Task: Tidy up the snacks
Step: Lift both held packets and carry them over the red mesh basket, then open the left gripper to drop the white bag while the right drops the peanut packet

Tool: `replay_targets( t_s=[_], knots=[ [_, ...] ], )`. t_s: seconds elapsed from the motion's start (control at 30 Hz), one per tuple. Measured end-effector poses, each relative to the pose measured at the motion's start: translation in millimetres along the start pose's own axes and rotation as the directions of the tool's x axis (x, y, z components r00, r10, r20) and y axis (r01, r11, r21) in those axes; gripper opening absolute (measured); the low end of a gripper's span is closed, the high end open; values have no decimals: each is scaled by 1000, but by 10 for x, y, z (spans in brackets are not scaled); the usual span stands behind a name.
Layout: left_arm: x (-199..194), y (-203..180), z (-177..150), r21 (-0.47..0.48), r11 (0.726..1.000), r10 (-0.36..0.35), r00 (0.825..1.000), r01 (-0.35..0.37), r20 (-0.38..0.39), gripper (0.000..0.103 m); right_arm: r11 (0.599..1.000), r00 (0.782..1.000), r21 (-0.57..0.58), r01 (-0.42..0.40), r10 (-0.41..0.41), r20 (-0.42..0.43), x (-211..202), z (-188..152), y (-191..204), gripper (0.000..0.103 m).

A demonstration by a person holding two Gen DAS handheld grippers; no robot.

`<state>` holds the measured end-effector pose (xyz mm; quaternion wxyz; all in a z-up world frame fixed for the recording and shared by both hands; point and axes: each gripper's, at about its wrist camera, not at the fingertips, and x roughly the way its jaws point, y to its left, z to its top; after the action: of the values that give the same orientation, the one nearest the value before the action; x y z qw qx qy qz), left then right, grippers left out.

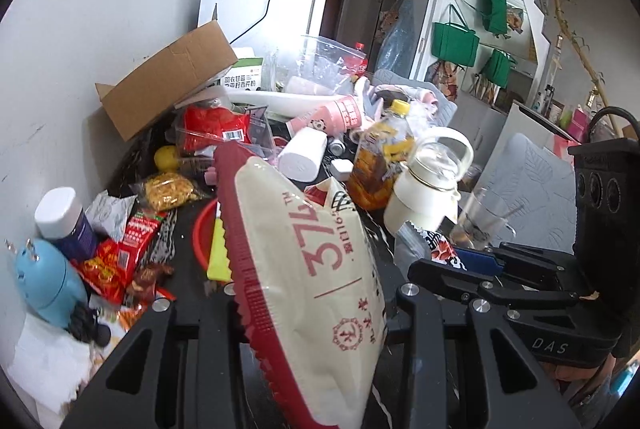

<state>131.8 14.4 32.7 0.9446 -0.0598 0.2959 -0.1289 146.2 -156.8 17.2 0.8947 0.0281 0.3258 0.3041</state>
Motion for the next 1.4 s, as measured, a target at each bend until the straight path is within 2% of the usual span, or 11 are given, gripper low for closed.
replay_targets(
  t_s=[0.33,0.53,0.93,1.23,1.27,1.33,1.37,1.4],
  knots=[
    [521,208,337,-18,1000,26,1000,-26,-6,37,999,1000,-27,18,-18,2,475,410,-296,31],
    [900,330,394,-18,998,58,997,-59,-50,37,999,999,-40,32,-33,-26,813,545,-443,31],
    [1439,496,293,-18,994,104,982,-108,-157,37,997,994,-55,49,-54,-96,1314,552,-625,32],
    [1552,518,230,11,988,156,970,-157,-186,38,996,985,-63,57,-66,-157,1524,491,-646,39],
    [1551,518,226,12,986,163,968,-164,-189,39,996,985,-62,57,-66,-161,1528,488,-649,39],
    [1542,527,230,8,984,177,965,-179,-193,43,996,984,-61,57,-67,-163,1514,487,-652,48],
    [1529,531,237,6,982,185,964,-187,-193,47,996,984,-61,59,-69,-162,1508,491,-653,51],
    [1513,535,246,4,981,192,963,-195,-190,56,996,985,-62,63,-72,-157,1488,497,-651,53]
  ],
)
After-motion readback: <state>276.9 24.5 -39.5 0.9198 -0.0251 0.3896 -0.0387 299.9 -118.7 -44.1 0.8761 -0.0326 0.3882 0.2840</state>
